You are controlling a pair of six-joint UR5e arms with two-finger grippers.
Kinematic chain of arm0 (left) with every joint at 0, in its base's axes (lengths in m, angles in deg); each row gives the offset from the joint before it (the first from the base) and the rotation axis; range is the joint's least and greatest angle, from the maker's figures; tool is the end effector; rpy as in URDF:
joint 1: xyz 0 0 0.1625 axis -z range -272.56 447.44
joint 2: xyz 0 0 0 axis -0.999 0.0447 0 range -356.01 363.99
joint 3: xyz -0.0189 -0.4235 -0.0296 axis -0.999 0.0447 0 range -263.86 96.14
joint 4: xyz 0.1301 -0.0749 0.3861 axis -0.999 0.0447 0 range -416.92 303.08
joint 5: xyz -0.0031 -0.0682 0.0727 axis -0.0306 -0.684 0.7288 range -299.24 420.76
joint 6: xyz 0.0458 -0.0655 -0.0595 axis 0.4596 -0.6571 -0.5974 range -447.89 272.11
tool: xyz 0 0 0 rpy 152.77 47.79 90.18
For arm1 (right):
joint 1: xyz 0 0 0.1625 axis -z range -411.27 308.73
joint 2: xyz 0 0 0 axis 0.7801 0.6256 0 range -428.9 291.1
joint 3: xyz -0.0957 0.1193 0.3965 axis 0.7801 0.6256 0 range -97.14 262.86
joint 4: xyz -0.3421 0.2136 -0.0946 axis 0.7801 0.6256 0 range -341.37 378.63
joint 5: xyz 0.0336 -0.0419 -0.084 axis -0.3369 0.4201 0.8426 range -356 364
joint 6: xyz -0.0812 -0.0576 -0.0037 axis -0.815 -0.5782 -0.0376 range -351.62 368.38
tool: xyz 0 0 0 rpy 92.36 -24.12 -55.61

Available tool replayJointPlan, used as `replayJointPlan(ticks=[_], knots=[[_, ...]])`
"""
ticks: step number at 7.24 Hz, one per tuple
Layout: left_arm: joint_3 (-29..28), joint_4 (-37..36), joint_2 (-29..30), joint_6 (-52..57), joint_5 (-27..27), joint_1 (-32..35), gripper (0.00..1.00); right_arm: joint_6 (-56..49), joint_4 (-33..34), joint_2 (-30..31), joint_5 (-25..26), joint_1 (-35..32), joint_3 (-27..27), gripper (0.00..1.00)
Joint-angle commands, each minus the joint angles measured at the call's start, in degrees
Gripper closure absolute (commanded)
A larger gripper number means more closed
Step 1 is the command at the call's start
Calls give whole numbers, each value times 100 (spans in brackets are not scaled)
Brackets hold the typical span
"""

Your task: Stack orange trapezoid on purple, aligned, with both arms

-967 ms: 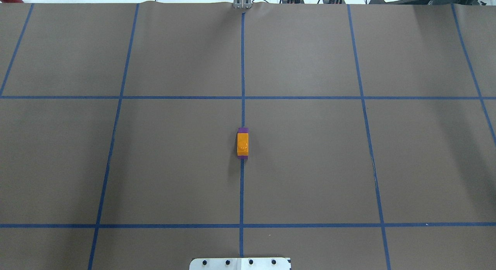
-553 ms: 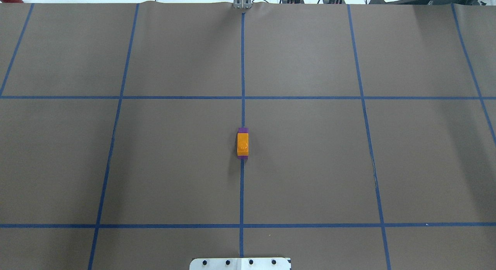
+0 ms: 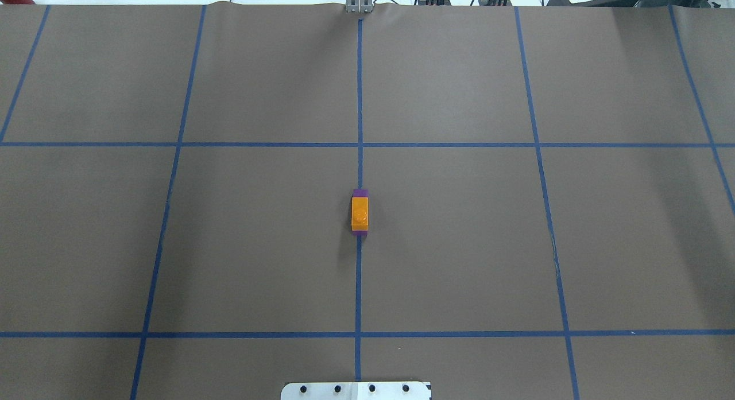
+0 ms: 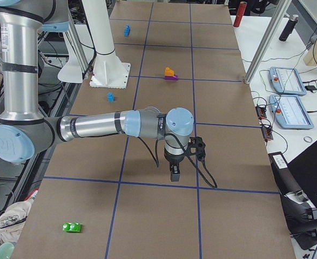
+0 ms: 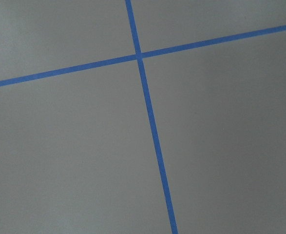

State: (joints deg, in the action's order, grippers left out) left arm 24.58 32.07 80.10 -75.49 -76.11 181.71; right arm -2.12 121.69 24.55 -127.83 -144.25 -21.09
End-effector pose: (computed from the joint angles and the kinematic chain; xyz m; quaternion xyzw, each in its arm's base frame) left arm -0.0897 -0.3871 0.6058 0.0856 0.3892 0.0772 0.9139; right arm 0.0905 -0.4522 0.5939 0.0211 -0.3569 -0.0533 0.9324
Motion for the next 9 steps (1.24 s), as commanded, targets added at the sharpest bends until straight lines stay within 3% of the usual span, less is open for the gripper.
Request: replayJointPlan(ticks=[1, 9], knots=[[20, 13, 0, -10, 10, 3, 0, 30, -163, 6, -1, -1, 23, 0], [19, 13, -70, -45, 11, 12, 0, 47, -155, 15, -18, 7, 32, 0]])
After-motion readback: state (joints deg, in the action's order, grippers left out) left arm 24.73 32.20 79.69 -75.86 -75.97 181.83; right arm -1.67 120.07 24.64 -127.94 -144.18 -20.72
